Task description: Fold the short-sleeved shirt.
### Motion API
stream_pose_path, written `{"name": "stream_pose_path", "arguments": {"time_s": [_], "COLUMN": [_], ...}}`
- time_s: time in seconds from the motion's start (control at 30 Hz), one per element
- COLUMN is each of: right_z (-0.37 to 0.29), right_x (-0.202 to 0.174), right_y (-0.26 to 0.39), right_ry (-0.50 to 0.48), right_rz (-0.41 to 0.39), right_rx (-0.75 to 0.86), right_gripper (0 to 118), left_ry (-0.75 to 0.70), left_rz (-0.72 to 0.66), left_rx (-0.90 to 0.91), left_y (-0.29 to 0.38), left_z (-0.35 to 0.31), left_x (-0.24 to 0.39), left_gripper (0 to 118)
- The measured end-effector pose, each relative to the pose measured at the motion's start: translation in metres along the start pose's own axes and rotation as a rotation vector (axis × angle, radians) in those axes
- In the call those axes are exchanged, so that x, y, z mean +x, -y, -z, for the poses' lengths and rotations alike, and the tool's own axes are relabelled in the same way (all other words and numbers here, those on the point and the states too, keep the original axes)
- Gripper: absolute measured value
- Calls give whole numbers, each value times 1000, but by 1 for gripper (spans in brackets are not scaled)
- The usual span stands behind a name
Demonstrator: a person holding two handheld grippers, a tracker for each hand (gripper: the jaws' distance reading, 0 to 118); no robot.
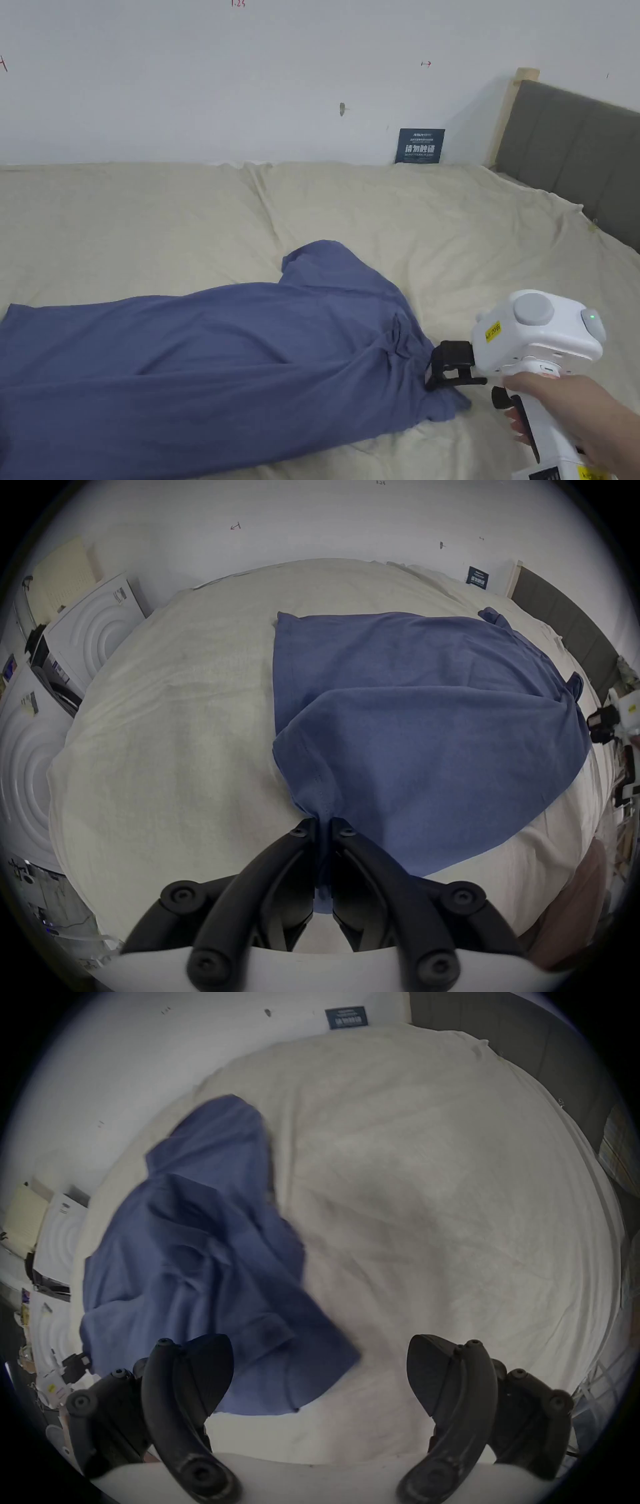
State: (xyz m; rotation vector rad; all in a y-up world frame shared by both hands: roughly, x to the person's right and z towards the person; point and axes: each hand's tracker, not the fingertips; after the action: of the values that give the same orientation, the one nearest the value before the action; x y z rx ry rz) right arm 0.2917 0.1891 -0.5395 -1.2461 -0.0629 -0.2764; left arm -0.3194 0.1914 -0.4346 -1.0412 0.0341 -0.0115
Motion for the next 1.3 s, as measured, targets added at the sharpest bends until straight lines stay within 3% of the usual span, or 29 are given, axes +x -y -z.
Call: {"name": "stream_pose_path", "arguments": {"time_s": [0.07,0.13,0.2,0.33,0.47,0.63,0.97,1.17,1.3], "right_z": [4,3,-4,-15,-35,-79,-146,-150,-122], "right_x": [-1,-13,-22,-26,-24,-14,13,37,44], "right_y": [2,6,12,7,11,24,60,101,120], "right_ry": [-33,48,52,42,46,-43,-117,-125,-95], "right_rz": [-42,-131,-209,-214,-284,-228,-233,-238,-235], "right_rx": [-24,-10,23,42,89,115,123,45,1], "right_gripper": [74,53,5,5,5,5,5,5,5], "left_ry": [5,2,11,15,14,24,46,57,73], "left_rz": [-13,-22,-32,-45,-40,-21,59,72,35], "left_rx": [1,3,0,-3,8,24,46,33,26], "left_y": [1,1,2,3,2,-4,10,48,75], "left_z": [1,2,4,5,0,-19,-79,-110,-95], "left_x": [0,-1,-1,-1,-3,-6,-8,-13,-22], "left_gripper": [7,7,7,7,7,7,7,7,7]}}
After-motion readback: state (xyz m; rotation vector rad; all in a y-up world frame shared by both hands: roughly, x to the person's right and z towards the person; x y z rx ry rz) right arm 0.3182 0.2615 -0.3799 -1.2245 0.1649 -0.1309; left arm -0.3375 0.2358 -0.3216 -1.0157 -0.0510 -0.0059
